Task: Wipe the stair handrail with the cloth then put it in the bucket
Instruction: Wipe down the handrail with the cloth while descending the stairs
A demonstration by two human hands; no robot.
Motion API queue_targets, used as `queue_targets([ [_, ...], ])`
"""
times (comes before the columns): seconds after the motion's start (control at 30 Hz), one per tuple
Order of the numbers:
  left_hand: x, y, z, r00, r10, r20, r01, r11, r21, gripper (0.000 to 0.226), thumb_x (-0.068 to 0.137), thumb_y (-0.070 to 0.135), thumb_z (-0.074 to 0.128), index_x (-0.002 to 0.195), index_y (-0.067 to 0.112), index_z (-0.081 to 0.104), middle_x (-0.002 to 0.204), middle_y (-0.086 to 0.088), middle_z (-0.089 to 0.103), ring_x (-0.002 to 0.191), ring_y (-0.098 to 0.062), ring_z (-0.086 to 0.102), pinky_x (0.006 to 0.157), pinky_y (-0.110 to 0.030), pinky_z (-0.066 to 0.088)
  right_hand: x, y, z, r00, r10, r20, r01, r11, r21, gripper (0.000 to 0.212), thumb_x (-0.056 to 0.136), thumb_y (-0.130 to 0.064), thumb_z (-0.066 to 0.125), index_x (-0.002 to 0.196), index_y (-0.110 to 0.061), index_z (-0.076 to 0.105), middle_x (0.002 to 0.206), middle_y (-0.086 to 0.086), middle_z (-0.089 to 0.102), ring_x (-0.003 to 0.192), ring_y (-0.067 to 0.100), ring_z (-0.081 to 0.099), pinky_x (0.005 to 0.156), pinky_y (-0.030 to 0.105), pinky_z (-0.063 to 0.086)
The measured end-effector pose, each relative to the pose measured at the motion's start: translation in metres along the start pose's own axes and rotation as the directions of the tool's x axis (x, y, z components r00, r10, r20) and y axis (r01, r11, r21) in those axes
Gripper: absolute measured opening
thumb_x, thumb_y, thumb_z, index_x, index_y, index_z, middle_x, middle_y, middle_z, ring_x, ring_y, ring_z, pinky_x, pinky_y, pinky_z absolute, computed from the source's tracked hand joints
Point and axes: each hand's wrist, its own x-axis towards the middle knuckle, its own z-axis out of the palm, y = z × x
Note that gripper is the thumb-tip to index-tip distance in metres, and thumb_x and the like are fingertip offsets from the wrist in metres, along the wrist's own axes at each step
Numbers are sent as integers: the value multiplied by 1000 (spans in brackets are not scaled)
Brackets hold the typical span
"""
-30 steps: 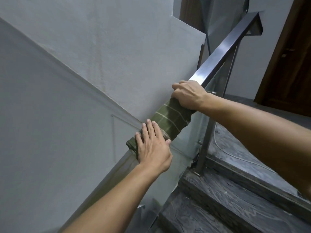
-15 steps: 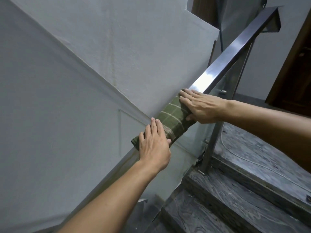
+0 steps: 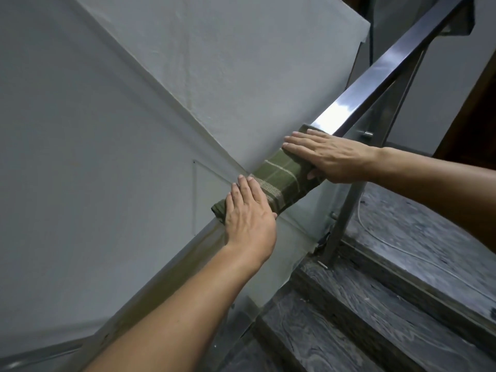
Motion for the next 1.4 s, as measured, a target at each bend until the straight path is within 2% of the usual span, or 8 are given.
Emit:
queue_targets([
  [0.3,-22,-26,9,998,32,-62,-31,999,9,77,98,37,39,147,-3,-4,158,-26,2,148,-37,3,122,-43,7,-2,-29,9,994,19,-104,-19,1000,5,78,90,-42,54,152,-17,13,160,5,16,148,19,8,117,30,-2],
  [0.4,-37,-42,12,997,26,-78,-24,1000,18,78,98,38,40,148,-3,-3,158,-25,5,148,-36,6,122,-42,9,1,-53,14,993,21,-120,-22,1000,-10,83,87,-57,47,152,-16,15,160,7,19,148,21,11,118,33,0],
  [0.5,-56,-62,16,996,28,-83,-26,999,25,79,97,38,42,148,-2,-2,159,-24,6,148,-35,7,121,-42,8,5,-80,18,988,8,-157,-13,999,-30,98,77,-79,28,150,-15,20,157,10,28,146,26,20,119,40,7],
  [0.67,-89,-90,18,998,9,-60,-7,1000,24,84,94,33,50,149,-1,-4,159,-22,4,148,-33,5,121,-41,6,10,-120,24,988,5,-153,-5,1000,0,102,71,-85,23,150,-20,18,157,8,26,147,26,17,117,43,5],
  [0.83,-115,-106,18,998,-26,-64,28,999,37,85,92,31,52,148,-2,-2,158,-22,8,147,-34,8,122,-42,9,11,-150,25,982,-17,-186,24,999,34,97,74,-84,20,149,-22,21,155,8,31,145,27,23,113,38,3],
  [0.97,-128,-115,21,995,-36,-89,41,998,55,83,93,33,51,148,-2,0,158,-23,11,147,-34,12,121,-42,12,10,-167,25,978,-43,-202,48,999,23,97,74,-84,19,148,-20,24,153,9,36,143,28,28,114,40,6],
  [1.23,-161,-143,28,988,-73,-139,84,993,79,80,93,34,51,147,-2,5,156,-23,17,145,-34,16,121,-41,14,14,-211,28,971,-88,-223,89,996,-5,86,79,-73,38,145,-18,30,147,11,44,138,31,37,114,51,21],
  [1.4,-188,-166,31,980,-114,-162,129,988,85,79,90,35,56,146,0,12,151,-21,27,140,-33,26,118,-41,20,16,-251,25,964,-131,-231,128,991,-30,82,80,-70,40,141,-15,34,141,12,49,132,33,44,112,52,28],
])
